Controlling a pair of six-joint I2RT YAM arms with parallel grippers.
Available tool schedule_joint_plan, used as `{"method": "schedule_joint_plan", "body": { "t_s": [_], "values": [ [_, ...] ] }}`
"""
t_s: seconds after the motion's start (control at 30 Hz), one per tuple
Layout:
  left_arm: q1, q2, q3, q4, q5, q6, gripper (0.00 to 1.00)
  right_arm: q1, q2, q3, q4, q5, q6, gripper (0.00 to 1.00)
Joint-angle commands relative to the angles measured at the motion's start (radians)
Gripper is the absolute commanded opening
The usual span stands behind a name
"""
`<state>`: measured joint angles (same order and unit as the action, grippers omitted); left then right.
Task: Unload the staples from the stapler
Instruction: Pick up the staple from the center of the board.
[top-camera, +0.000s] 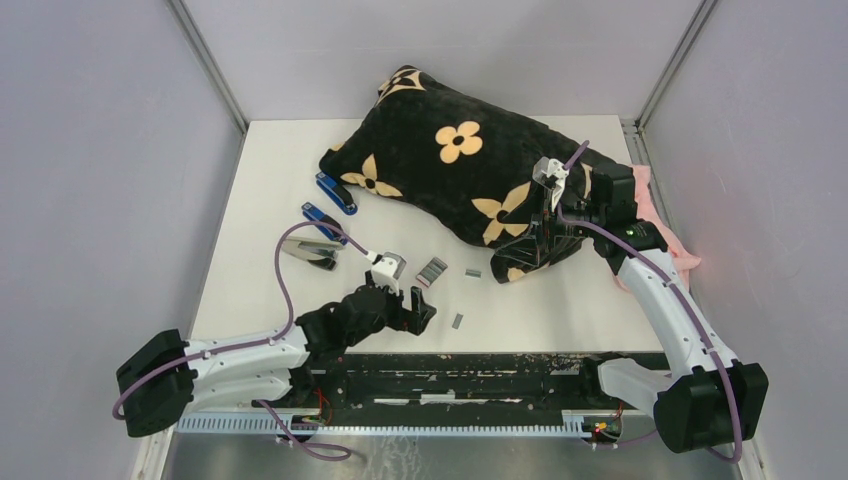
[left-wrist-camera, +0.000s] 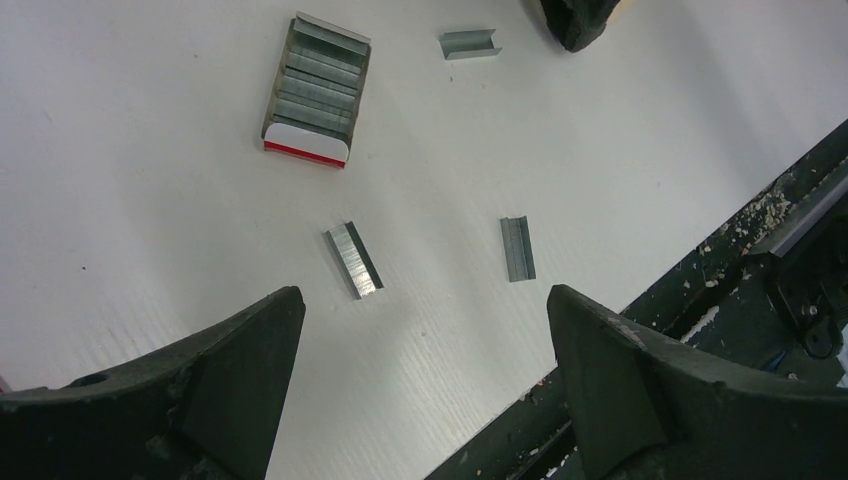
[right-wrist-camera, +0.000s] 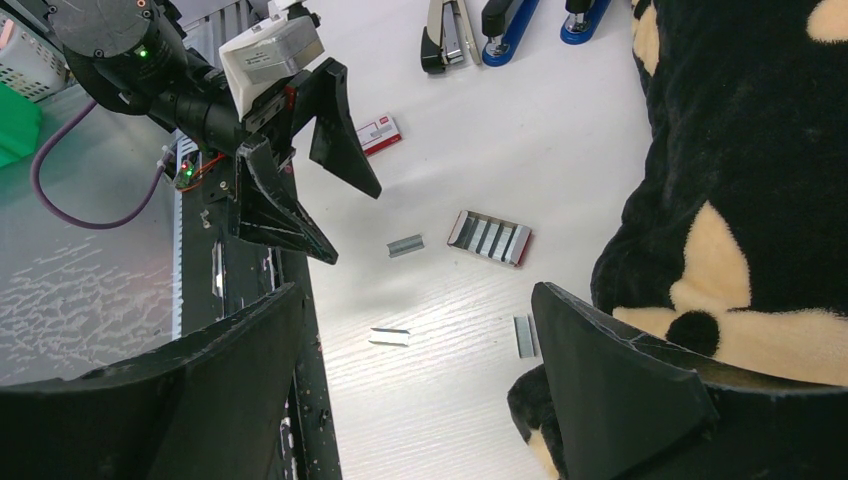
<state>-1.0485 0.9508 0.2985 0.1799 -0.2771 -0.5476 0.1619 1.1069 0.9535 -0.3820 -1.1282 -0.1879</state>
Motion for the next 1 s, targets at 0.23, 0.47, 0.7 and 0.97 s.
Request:
{"method": "schedule_joint_plan", "body": {
  "t_s": [0.23, 0.47, 0.7, 0.97],
  "values": [
    [0.006, 0.050, 0.068, -0.036, 0.053, 0.006, 0.94, 0.003, -0.010, 0.025, 0.020, -0.026, -0.005, 0.90],
    [0.005, 0.113, 0.171, -0.182, 0.027, -0.023, 0.88, 0.003, -0.009, 0.025, 0.020, -0.026, -0.008, 0.90],
    [0.005, 0.127, 0.145, -0.139, 0.021, -0.012, 0.88, 0.003, -0.006, 0.025, 0.020, -0.025, -0.007, 0.90],
    [0.005, 0.143, 0.113, -0.073, 0.028, -0.023, 0.88, 0.004, -0.006, 0.024, 0.020, -0.025, -0.007, 0.90]
  ]
}}
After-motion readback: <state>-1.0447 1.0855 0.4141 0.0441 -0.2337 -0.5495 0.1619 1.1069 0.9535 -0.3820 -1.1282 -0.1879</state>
